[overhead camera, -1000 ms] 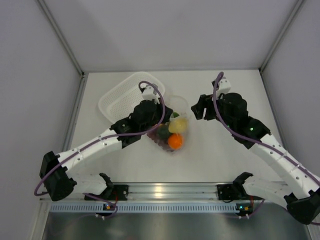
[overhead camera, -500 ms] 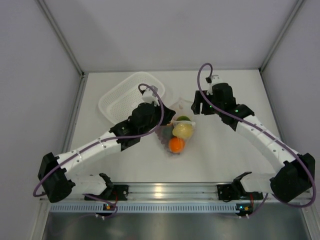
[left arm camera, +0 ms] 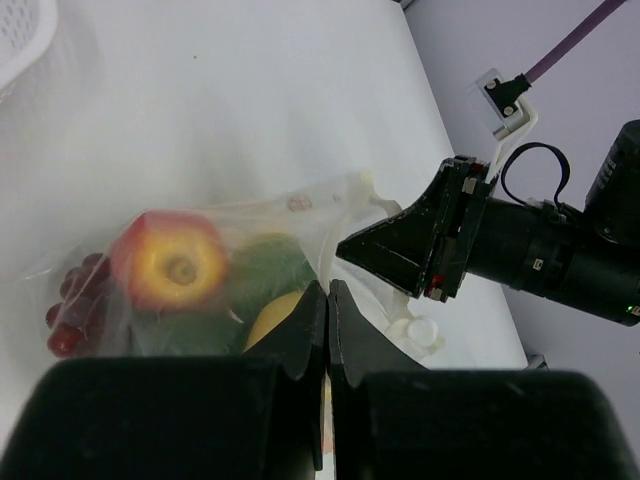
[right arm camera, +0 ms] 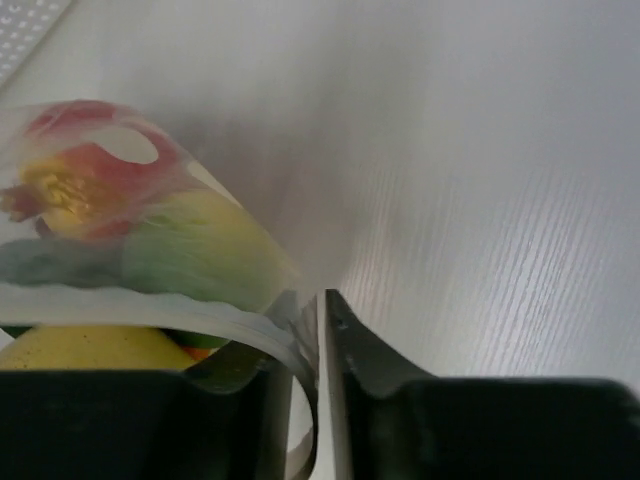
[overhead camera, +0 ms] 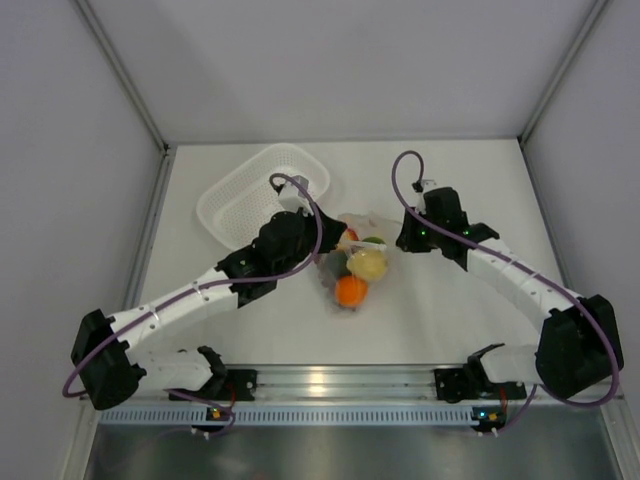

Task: Open the zip-top bag and remove the fake food

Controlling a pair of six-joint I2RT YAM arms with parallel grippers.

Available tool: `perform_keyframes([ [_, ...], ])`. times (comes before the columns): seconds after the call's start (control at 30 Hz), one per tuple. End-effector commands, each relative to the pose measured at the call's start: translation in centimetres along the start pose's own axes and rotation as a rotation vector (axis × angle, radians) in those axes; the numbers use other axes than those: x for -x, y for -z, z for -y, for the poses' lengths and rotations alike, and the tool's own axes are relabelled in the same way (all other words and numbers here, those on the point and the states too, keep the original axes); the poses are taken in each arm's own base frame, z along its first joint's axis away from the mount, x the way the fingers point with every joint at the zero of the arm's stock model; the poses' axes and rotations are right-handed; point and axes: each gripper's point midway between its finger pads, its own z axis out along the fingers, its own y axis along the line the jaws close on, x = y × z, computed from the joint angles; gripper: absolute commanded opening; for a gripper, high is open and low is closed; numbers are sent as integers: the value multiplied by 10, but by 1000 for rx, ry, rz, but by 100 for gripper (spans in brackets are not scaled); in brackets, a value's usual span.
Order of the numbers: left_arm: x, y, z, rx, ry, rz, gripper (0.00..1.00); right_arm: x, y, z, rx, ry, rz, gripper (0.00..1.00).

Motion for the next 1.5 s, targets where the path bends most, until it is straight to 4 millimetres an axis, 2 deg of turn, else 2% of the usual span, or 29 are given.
perform_keyframes([
  [0.0,34,7,18,-55,40,129,0,23,12,4,-15,-6,83,14],
  [0.03,34,6,16,-43,34,135,0,23,21,12,-60,19,74,11],
  [0.07,34,6,13,-33,26,141,0,32,30,12,-73,34,88,10],
  [0.13,38,6,6,5,16,167,0,46,48,23,-154,82,122,6],
  [0.17,38,5,1,25,2,168,0,39,58,29,-191,101,80,5],
  [0.2,40,6,-2,43,-7,176,0,55,72,28,-206,119,112,2],
  [0.3,41,6,-13,98,-46,184,0,70,109,41,-316,198,104,0],
  [0.4,42,7,-20,128,-66,187,0,80,134,46,-390,229,92,0],
  [0.47,35,4,-19,118,-89,158,0,82,141,37,-391,255,87,0],
  [0.6,11,-5,-20,88,-88,73,0,70,132,22,-436,291,48,0],
  [0.63,3,-8,-21,86,-86,50,0,63,127,7,-417,325,41,0],
  [0.67,-6,-9,-23,81,-81,23,0,58,122,2,-423,335,30,0],
  [0.77,-16,-8,-36,108,-70,7,0,49,110,-15,-450,345,38,0],
  [0.9,-17,1,-45,137,-62,13,0,46,96,-34,-422,353,36,0],
  [0.93,-10,5,-41,121,-41,25,0,46,95,-37,-415,359,38,0],
  [0.97,-10,7,-48,134,-38,9,1,50,96,-42,-406,357,50,0],
  [1.0,-6,11,-47,115,-26,8,6,50,95,-43,-404,360,48,0],
  [1.07,2,13,-53,88,1,-6,28,55,95,-49,-389,353,69,0],
  [1.1,6,14,-55,83,2,-4,33,55,95,-51,-381,353,75,0],
  [1.13,15,16,-57,79,8,7,47,56,95,-51,-380,350,78,0],
  [1.17,18,18,-58,83,10,11,98,57,95,-52,-376,349,84,0],
  [1.37,38,29,-31,16,-24,25,98,59,92,-56,-354,327,110,0],
  [1.4,47,31,-15,-26,-45,37,93,58,91,-55,-356,323,110,0],
  [1.43,45,30,-17,-20,-56,31,90,59,91,-56,-352,320,115,0],
  [1.47,42,31,-10,-31,-73,21,88,58,90,-56,-353,321,114,0],
])
